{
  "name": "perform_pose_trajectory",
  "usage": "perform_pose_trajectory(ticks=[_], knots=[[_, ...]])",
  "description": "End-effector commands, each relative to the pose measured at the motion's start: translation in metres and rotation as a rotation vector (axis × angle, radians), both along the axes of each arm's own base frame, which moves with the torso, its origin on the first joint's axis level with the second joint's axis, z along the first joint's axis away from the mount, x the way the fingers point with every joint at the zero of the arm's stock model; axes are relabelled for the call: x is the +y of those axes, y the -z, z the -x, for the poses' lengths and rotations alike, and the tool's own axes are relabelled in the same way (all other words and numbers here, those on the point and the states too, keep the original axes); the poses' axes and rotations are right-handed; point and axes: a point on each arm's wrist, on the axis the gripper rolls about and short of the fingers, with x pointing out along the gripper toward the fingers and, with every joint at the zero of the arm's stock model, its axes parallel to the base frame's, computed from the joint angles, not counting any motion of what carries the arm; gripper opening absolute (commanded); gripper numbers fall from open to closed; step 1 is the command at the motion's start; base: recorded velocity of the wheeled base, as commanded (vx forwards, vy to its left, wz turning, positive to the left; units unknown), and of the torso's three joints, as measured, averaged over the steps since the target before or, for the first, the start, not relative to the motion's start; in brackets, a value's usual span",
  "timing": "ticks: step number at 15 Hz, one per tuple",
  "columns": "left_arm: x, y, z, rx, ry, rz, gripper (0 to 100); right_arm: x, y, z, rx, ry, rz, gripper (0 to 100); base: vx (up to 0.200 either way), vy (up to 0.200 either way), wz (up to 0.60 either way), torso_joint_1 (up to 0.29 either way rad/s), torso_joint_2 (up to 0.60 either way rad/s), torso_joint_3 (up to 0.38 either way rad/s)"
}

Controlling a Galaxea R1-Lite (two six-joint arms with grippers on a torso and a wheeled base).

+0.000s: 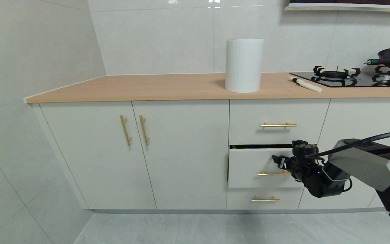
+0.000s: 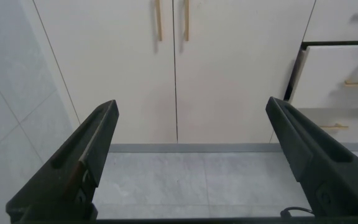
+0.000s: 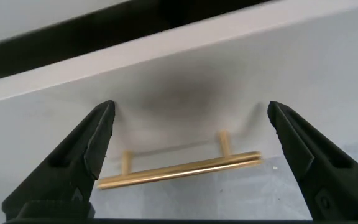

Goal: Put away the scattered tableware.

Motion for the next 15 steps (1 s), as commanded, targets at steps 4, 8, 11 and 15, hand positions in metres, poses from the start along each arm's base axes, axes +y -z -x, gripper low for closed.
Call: perform_pose_trajectory(ticks=[4,8,11,15], knots=[[0.0,0.0,0.0,0.001,0.0,0.0,100,-0.007,0.003,-0.017,-0.046,0.039,-0.041,100,0.0,0.0,0.0,0.0,0.0,0.0],[0.0,0.0,0.0,0.001,0.0,0.0,100,-0.017,-0.001,-0.031,-0.069,0.095,-0.102,100,0.0,0.0,0.0,0.0,0.0,0.0],[0.0,0.0,0.0,0.001,0.0,0.0,100,-0.019,-0.002,-0.035,-0.076,0.102,-0.112,100,0.0,0.0,0.0,0.0,0.0,0.0],[0.0,0.0,0.0,0.001,0.0,0.0,100,-0.02,-0.004,-0.036,-0.085,0.105,-0.117,100,0.0,0.0,0.0,0.0,0.0,0.0]])
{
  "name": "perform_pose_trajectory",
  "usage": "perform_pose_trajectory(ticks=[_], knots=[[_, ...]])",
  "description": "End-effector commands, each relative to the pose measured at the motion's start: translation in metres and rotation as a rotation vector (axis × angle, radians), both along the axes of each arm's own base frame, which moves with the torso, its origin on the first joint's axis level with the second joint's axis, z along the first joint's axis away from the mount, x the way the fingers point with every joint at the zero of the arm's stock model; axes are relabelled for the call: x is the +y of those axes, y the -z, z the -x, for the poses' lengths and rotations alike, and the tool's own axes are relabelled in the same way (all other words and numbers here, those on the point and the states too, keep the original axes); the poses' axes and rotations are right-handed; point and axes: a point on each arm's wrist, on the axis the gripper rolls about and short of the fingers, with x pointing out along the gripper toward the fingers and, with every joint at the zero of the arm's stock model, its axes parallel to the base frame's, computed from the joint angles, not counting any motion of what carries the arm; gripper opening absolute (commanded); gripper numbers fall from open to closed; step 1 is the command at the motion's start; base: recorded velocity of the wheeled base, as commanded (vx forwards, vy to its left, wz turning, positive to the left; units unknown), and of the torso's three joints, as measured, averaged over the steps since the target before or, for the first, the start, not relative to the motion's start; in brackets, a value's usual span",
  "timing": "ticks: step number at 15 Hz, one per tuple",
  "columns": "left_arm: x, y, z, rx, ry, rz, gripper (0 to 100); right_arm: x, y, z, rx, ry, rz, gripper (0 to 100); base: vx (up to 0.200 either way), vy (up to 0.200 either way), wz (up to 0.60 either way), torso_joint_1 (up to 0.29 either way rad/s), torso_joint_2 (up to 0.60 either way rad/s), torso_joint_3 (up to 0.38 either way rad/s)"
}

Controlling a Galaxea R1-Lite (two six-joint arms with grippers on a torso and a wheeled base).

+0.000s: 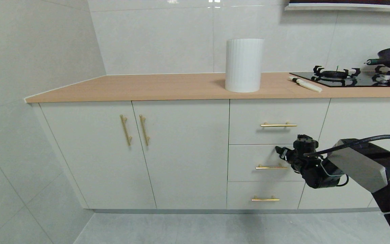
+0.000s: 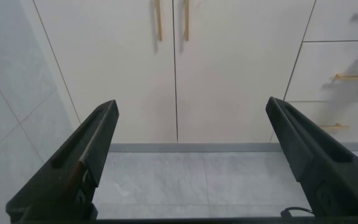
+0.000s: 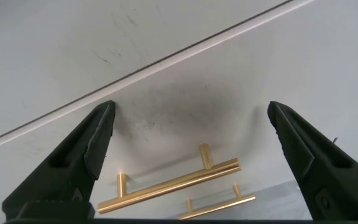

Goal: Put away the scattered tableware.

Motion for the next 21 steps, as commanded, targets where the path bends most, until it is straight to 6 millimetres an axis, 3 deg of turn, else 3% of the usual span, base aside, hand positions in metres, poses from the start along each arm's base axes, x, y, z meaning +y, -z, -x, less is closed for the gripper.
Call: perform_pose_trajectory(ticks=[1,5,7,10,11,12,13,14,15,16,17,18,19,21], knots=[[0.0,0.0,0.0,0.0,0.0,0.0,100,0.0,-0.002,0.0,-0.006,0.001,-0.001,100,0.0,0.0,0.0,0.0,0.0,0.0],[0.0,0.0,0.0,0.0,0.0,0.0,100,0.001,-0.01,0.003,-0.008,0.0,-0.002,100,0.0,0.0,0.0,0.0,0.0,0.0],[0.0,0.0,0.0,0.002,0.0,0.0,100,0.002,-0.031,0.024,0.012,0.0,-0.014,100,0.0,0.0,0.0,0.0,0.0,0.0],[0.0,0.0,0.0,0.0,0.0,0.0,100,0.005,-0.083,0.082,0.031,-0.018,-0.017,100,0.0,0.0,0.0,0.0,0.0,0.0],[0.0,0.0,0.0,0.0,0.0,0.0,100,0.011,-0.11,0.116,0.02,-0.046,0.011,100,0.0,0.0,0.0,0.0,0.0,0.0],[0.0,0.0,0.0,0.0,0.0,0.0,100,0.015,-0.124,0.143,0.009,-0.042,0.027,100,0.0,0.0,0.0,0.0,0.0,0.0],[0.0,0.0,0.0,0.0,0.0,0.0,100,0.019,-0.131,0.17,0.008,-0.025,0.064,100,0.0,0.0,0.0,0.0,0.0,0.0],[0.0,0.0,0.0,0.0,0.0,0.0,100,0.019,-0.134,0.179,0.002,-0.015,0.087,100,0.0,0.0,0.0,0.0,0.0,0.0],[0.0,0.0,0.0,0.002,0.0,0.0,100,0.01,-0.144,0.218,-0.034,0.033,0.181,100,0.0,0.0,0.0,0.0,0.0,0.0],[0.0,0.0,0.0,0.0,0.0,0.0,100,0.006,-0.151,0.239,-0.086,0.039,0.21,100,0.0,0.0,0.0,0.0,0.0,0.0],[0.0,0.0,0.0,0.0,0.0,0.0,100,0.002,-0.157,0.259,-0.138,0.038,0.232,100,0.0,0.0,0.0,0.0,0.0,0.0],[0.0,0.0,0.0,0.0,0.0,0.0,100,0.002,-0.157,0.259,-0.138,0.038,0.232,100,0.0,0.0,0.0,0.0,0.0,0.0],[0.0,0.0,0.0,0.0,0.0,0.0,100,-0.005,-0.169,0.299,-0.228,0.04,0.282,100,0.0,0.0,0.0,0.0,0.0,0.0],[0.0,0.0,0.0,0.0,0.0,0.0,100,-0.01,-0.182,0.326,-0.298,0.052,0.317,100,0.0,0.0,0.0,0.0,0.0,0.0]])
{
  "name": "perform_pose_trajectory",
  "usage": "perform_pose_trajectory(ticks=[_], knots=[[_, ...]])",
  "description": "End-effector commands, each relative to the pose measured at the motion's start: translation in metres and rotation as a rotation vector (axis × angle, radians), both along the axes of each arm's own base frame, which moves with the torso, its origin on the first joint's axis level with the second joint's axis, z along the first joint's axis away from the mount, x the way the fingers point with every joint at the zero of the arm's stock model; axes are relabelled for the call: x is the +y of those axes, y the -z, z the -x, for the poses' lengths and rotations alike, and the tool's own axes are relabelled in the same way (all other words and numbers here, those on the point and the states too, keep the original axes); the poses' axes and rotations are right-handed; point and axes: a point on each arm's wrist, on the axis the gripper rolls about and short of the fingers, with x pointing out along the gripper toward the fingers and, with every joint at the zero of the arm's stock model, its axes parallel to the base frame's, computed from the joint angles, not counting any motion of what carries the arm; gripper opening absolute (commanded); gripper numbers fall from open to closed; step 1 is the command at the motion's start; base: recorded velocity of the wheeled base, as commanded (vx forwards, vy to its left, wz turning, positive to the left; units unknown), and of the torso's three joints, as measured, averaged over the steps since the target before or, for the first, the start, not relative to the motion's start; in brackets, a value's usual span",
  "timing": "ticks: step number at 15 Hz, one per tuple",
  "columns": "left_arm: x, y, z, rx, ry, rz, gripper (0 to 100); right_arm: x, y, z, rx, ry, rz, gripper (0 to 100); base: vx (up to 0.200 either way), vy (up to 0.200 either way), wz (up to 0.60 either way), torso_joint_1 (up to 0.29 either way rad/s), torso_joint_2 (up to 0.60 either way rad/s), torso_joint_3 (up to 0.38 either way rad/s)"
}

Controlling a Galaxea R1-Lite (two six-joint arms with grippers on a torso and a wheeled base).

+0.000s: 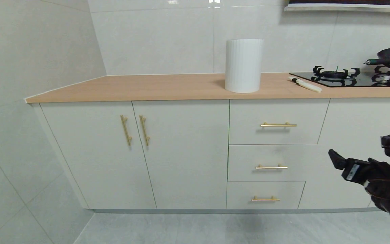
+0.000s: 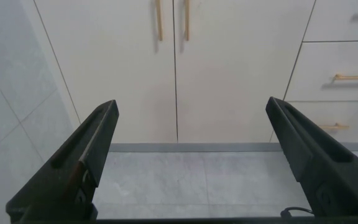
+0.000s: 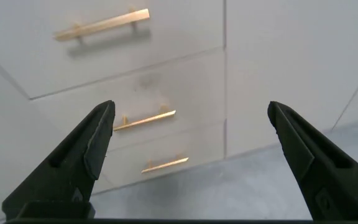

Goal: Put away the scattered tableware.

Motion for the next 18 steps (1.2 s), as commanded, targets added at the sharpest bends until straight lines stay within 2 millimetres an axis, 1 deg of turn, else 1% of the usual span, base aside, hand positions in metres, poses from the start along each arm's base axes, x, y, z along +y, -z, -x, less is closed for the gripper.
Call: perform_pose_trajectory(ticks=[1,2,3,4,8,10,11,12,13,14,15,17,18], knots=[[0.0,0.0,0.0,0.0,0.0,0.0,100,-0.011,-0.03,0.062,-0.165,0.012,0.043,100,0.0,0.0,0.0,0.0,0.0,0.0],[0.0,0.0,0.0,0.0,0.0,0.0,100,-0.011,-0.03,0.062,-0.165,0.012,0.043,100,0.0,0.0,0.0,0.0,0.0,0.0],[0.0,0.0,0.0,0.0,0.0,0.0,100,-0.017,-0.041,0.086,-0.235,0.05,0.06,100,0.0,0.0,0.0,0.0,0.0,0.0],[0.0,0.0,0.0,0.0,0.0,0.0,100,-0.019,-0.046,0.099,-0.259,0.067,0.057,100,0.0,0.0,0.0,0.0,0.0,0.0],[0.0,0.0,0.0,0.0,0.0,0.0,100,-0.031,-0.048,0.159,-0.241,0.074,0.162,100,0.0,0.0,0.0,0.0,0.0,0.0],[0.0,0.0,0.0,0.002,0.0,0.0,100,-0.037,-0.053,0.189,-0.229,0.117,0.199,100,0.0,0.0,0.0,0.0,0.0,0.0],[0.0,0.0,0.0,0.002,0.0,0.0,100,-0.04,-0.054,0.204,-0.213,0.155,0.206,100,0.0,0.0,0.0,0.0,0.0,0.0],[0.0,0.0,0.0,0.0,0.0,0.0,100,-0.042,-0.053,0.223,-0.205,0.191,0.211,100,0.0,0.0,0.0,0.0,0.0,0.0],[0.0,0.0,0.0,0.0,0.0,0.0,100,-0.042,-0.052,0.224,-0.203,0.192,0.213,100,0.0,0.0,0.0,0.0,0.0,0.0],[0.0,0.0,0.0,0.0,0.0,0.0,100,-0.043,-0.046,0.252,-0.204,0.22,0.227,100,0.0,0.0,0.0,0.0,0.0,0.0],[0.0,0.0,0.0,0.0,0.0,0.0,100,-0.043,-0.04,0.266,-0.215,0.235,0.247,100,0.0,0.0,0.0,0.0,0.0,0.0],[0.0,0.0,0.0,0.0,0.0,0.0,100,-0.041,-0.031,0.276,-0.227,0.27,0.258,100,0.0,0.0,0.0,0.0,0.0,0.0],[0.0,0.0,0.0,0.0,0.0,0.0,100,-0.041,-0.023,0.272,-0.207,0.27,0.254,100,0.0,0.0,0.0,0.0,0.0,0.0]])
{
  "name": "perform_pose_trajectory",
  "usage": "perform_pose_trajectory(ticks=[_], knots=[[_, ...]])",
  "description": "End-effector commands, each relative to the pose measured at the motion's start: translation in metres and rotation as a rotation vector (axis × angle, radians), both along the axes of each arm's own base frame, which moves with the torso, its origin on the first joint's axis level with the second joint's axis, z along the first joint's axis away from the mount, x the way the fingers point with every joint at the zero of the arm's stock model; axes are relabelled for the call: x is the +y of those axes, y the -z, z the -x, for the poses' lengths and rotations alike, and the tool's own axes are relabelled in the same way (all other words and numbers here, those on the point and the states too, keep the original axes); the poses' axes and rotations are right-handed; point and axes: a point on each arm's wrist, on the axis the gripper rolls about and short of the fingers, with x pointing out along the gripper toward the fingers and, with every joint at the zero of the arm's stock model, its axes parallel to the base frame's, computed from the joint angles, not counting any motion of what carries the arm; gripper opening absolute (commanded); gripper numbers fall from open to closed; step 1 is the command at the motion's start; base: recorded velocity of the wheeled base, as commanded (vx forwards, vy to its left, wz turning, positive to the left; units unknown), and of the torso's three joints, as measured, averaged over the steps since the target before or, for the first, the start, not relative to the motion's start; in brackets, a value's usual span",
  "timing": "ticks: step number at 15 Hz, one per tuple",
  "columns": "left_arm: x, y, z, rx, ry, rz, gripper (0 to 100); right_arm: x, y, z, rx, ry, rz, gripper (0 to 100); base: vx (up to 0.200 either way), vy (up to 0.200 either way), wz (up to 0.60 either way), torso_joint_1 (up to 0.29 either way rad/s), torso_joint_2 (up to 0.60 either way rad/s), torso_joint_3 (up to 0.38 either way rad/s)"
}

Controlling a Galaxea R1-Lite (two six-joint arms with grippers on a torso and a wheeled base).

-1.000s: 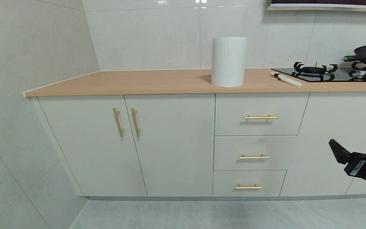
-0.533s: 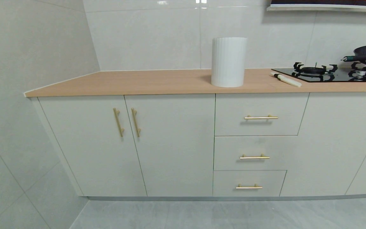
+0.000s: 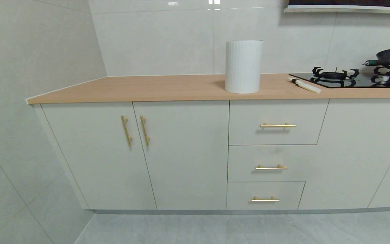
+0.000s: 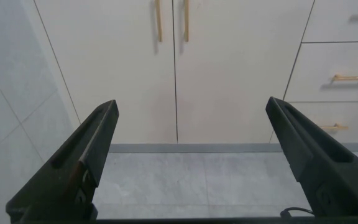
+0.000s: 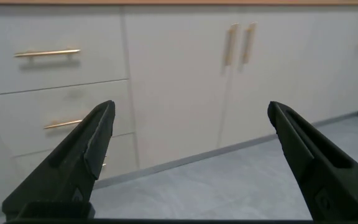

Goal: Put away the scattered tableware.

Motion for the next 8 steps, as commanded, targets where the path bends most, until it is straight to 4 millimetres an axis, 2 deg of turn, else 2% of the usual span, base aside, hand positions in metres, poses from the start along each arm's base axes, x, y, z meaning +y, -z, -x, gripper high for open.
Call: perform_pose_trajectory(ticks=[1,3,4,7,8], knots=[[0.0,0.0,0.0,0.0,0.0,0.0,100,0.001,0.011,0.017,-0.112,0.015,-0.003,100,0.0,0.0,0.0,0.0,0.0,0.0],[0.0,0.0,0.0,0.0,0.0,0.0,100,0.004,0.024,0.009,-0.081,-0.096,-0.012,100,0.0,0.0,0.0,0.0,0.0,0.0],[0.0,0.0,0.0,0.0,0.0,0.0,100,0.007,0.038,0.0,-0.06,-0.232,-0.009,100,0.0,0.0,0.0,0.0,0.0,0.0],[0.0,0.0,0.0,0.0,0.0,0.0,100,0.01,0.064,-0.011,-0.001,-0.377,-0.003,100,0.0,0.0,0.0,0.0,0.0,0.0],[0.0,0.0,0.0,0.0,0.0,0.0,100,0.01,0.066,-0.011,0.016,-0.393,-0.008,100,0.0,0.0,0.0,0.0,0.0,0.0]])
